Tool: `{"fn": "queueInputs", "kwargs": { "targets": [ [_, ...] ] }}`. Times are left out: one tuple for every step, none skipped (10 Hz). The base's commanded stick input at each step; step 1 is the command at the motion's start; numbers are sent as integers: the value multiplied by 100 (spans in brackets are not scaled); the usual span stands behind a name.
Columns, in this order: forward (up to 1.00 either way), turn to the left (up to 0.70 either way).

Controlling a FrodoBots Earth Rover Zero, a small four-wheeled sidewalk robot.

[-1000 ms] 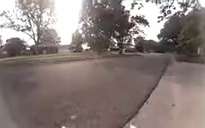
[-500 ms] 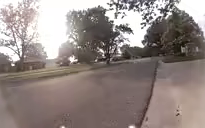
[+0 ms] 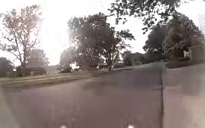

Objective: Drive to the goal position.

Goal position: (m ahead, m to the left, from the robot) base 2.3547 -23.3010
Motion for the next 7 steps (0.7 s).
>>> {"fn": "queueInputs", "kwargs": {
  "targets": [
    [70,-35],
    [70,-35],
    [70,-35],
    [70,-35],
    [70,-35],
    [70,-35],
    [70,-35]
  ]
}}
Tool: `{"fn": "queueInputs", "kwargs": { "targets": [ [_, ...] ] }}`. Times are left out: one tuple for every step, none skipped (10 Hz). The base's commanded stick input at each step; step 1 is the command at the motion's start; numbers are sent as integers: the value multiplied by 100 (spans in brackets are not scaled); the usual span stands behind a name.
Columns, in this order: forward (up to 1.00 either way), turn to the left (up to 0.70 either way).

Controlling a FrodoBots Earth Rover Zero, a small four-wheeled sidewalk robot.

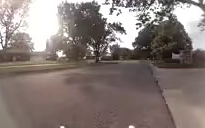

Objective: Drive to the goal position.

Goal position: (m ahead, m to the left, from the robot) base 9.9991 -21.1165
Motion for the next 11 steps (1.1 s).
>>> {"fn": "queueInputs", "kwargs": {
  "targets": [
    [70,-35],
    [70,-35],
    [70,-35],
    [70,-35],
    [70,-35],
    [70,-35],
    [70,-35],
    [70,-35],
    [70,-35],
    [70,-35],
    [70,-35]
  ]
}}
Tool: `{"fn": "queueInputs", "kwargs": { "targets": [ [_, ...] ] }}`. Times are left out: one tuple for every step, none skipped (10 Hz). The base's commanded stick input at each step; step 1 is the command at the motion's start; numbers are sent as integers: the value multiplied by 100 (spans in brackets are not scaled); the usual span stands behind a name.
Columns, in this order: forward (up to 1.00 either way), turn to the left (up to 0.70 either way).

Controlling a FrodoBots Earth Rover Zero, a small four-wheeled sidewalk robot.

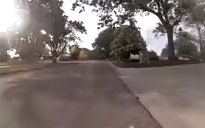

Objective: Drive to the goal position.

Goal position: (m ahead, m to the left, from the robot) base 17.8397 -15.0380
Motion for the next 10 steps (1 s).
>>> {"fn": "queueInputs", "kwargs": {
  "targets": [
    [70,0],
    [70,0],
    [70,0],
    [70,5],
    [70,30],
    [70,35],
    [70,35],
    [70,12],
    [70,0],
    [70,0]
  ]
}}
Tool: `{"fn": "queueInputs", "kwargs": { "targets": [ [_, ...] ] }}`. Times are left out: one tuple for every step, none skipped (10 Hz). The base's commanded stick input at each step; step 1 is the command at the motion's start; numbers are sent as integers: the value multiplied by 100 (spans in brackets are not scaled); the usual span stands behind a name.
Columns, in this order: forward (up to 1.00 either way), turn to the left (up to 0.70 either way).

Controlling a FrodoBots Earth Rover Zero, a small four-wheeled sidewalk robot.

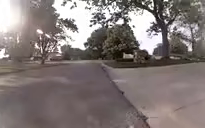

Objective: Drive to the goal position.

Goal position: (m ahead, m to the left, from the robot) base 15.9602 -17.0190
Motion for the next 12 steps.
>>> {"fn": "queueInputs", "kwargs": {
  "targets": [
    [70,0],
    [70,0],
    [70,0],
    [70,0],
    [70,0],
    [70,0],
    [70,0],
    [70,0],
    [70,0],
    [69,0],
    [68,0],
    [68,0]
  ]
}}
